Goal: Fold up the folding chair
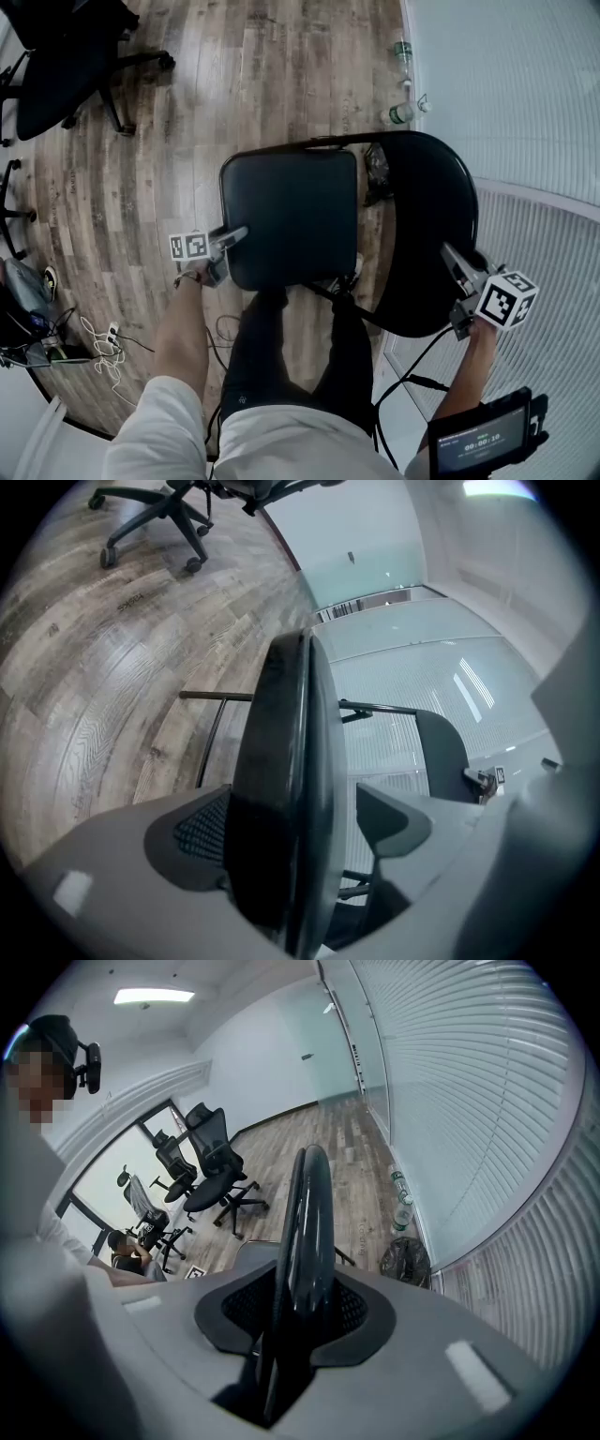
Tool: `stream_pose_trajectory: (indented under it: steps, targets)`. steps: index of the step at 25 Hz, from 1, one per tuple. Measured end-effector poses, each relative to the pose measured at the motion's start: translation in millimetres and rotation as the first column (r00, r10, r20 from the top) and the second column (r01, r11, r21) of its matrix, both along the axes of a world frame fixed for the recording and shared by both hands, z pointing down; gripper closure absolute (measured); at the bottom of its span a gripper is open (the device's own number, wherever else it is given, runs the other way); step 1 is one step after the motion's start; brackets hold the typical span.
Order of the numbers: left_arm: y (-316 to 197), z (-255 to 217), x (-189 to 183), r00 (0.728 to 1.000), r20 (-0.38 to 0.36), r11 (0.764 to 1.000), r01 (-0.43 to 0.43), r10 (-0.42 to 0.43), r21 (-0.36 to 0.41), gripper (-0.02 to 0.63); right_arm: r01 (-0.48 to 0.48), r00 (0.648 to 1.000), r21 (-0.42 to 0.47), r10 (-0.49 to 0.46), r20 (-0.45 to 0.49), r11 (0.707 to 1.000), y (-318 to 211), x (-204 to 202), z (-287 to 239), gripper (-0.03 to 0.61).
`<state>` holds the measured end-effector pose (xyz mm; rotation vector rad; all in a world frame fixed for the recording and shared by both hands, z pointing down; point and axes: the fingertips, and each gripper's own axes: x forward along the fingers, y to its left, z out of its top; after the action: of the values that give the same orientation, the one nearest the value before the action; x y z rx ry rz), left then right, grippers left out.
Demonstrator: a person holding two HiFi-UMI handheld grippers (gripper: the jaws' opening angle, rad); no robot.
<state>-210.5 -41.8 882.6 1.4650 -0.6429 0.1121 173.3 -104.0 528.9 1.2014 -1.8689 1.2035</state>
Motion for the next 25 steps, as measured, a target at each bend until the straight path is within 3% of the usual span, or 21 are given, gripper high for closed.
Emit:
stream_pose_trajectory:
  steps: [11,16,25]
  targets:
    - [4.3,-12.4,3.9,0.999,0.036,0.999,0.013,-0.014,0.031,0.233,-0.004,0.999,0.003,0.004,0.038,1.000,9.1,2.2,5.3,0.480]
    - [-1.1,-22.2,4.6,0.999,0.005,0.999,0.031,-0.031,0.021,0.248,0.000,0.999,-0.007,0.000,0.040,1.000,3.8,-1.3,2.7,0.483]
    - [-7.4,-53.5,35.2,0.998,0.016,0.996,0.068,-0.069,0.051,0.261,0.007,0.999,-0.009,-0.007,0.045,1.000,0.1,32.9,-9.3,0.483]
